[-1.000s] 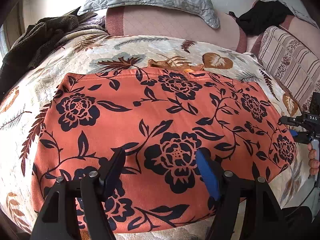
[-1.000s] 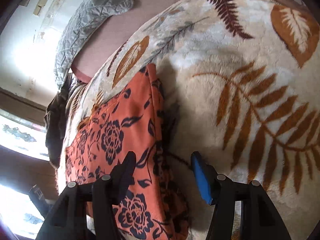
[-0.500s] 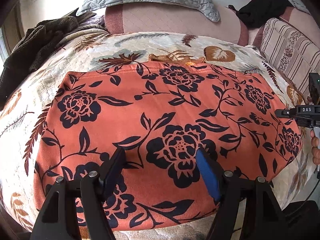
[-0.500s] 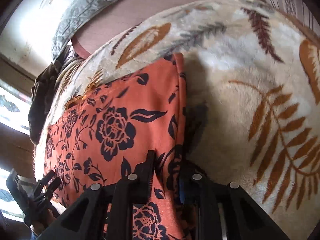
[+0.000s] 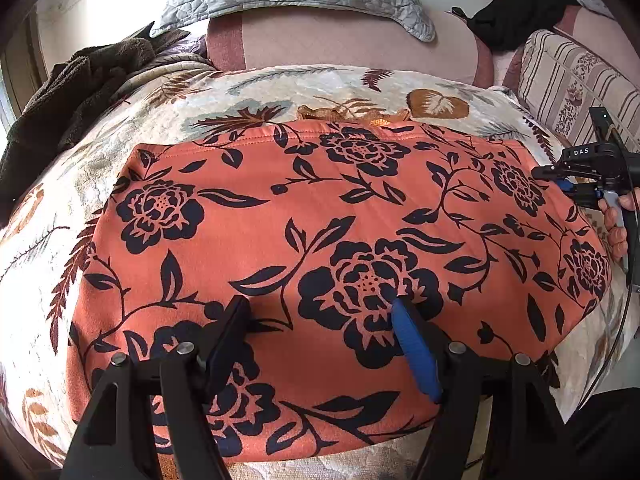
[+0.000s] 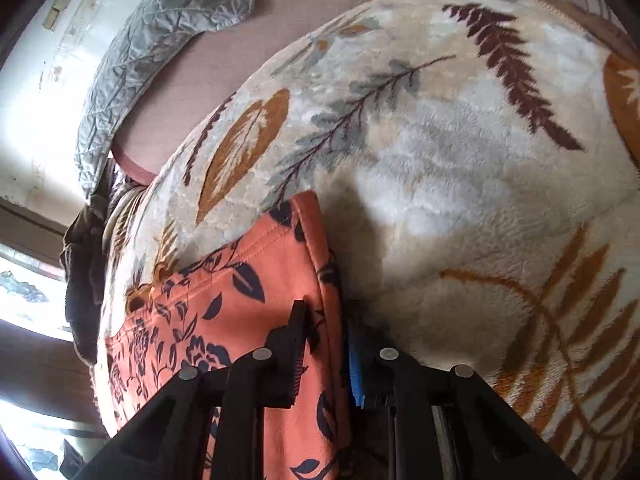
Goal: Fold small clothes
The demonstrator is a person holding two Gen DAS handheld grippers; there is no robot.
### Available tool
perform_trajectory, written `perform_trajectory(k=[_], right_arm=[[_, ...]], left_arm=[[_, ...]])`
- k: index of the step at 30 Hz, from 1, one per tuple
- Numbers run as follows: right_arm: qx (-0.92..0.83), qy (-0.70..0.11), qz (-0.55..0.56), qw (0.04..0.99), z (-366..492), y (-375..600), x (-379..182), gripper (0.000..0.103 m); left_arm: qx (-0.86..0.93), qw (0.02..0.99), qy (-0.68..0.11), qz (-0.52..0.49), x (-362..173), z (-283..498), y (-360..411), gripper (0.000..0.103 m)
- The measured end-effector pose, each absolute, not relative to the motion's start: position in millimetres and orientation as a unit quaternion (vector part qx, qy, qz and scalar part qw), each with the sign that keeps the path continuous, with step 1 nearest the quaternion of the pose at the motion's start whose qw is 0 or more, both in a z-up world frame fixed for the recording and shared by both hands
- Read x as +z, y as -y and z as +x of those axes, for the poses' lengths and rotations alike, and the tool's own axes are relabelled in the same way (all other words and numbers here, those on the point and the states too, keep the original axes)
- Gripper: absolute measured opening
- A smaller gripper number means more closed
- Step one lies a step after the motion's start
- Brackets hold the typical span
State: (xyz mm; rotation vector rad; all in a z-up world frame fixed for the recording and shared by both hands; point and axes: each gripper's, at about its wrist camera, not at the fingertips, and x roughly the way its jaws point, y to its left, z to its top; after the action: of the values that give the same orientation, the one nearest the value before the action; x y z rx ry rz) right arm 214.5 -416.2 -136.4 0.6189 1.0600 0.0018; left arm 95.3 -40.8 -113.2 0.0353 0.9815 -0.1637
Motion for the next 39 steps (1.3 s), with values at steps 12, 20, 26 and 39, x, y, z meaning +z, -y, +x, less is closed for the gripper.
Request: perform_trajectory(k=[12,20,26,39], right_arm=[[0.047,-0.407,0.370,0.834,20.8,355.8,-93.9,0.069],[0.002,-0.402,0.494,0.771,21.3,362.2,-161.4,0.070],[-0.017,-0.387,0.499,0.775,42.5,366.6,-159.1,0.070],[-0.038,-0.391,0.453,0.801,56.7,365.7,-155.0,0.055]], left_arm=[[-0.058,0.885,-0.461,-0.019,-90.7,83.0,24.6,0.074],[-0.041,0.886,-0.461,-0.012,-79.4,74.3,26.1,0.074],[-0.033,0.885,-0.465,-0.010,-79.0,77.2,24.2,0.074],[-0.031,0.884,-0.467,-0.006,-91.5,93.9,30.7,0.074]])
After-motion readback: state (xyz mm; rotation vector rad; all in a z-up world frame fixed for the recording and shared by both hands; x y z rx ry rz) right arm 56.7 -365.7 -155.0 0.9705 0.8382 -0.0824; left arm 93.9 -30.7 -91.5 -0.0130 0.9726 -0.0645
